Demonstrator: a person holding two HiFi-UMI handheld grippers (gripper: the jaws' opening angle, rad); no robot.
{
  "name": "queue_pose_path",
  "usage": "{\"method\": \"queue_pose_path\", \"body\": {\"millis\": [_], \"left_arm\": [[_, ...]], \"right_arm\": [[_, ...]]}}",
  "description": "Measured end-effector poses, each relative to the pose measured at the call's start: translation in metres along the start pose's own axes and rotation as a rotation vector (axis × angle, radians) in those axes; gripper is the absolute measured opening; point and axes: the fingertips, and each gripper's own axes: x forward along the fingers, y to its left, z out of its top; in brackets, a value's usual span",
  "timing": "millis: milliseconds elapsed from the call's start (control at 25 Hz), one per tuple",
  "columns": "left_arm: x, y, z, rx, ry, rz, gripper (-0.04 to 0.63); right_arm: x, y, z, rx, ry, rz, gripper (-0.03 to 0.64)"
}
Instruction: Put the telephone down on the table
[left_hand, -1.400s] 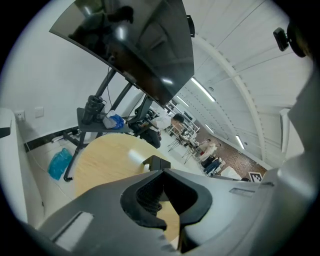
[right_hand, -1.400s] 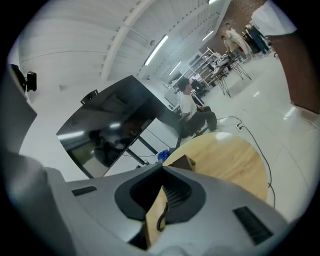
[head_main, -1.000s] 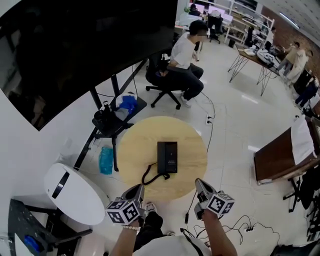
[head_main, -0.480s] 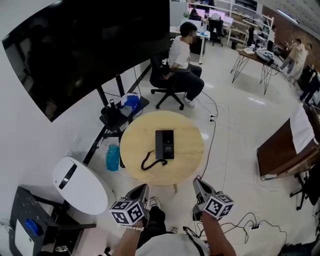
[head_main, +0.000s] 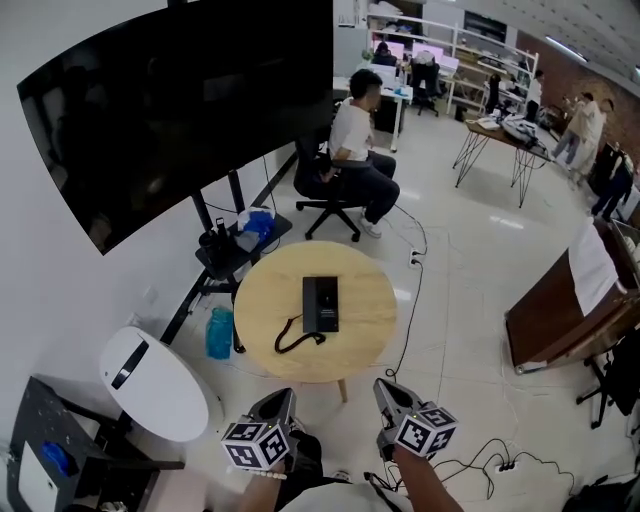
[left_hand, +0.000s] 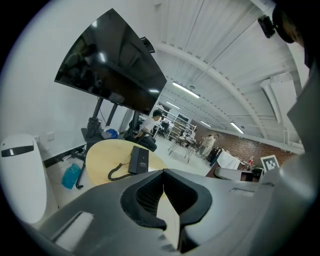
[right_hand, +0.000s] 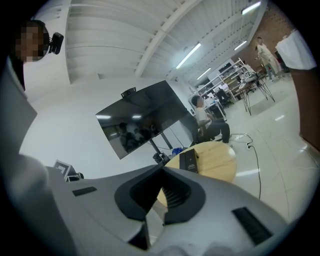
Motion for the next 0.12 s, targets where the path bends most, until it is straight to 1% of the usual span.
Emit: {"method": "queue_pose_path", "body": {"millis": [120], "left_arm": [[0.0038, -0.0047, -0.0052, 0.013, 0.009, -0.005, -0.015]], "right_arm": [[-0.0026, 0.0019, -0.0014, -0.025, 0.009, -0.001, 0.003]]}}
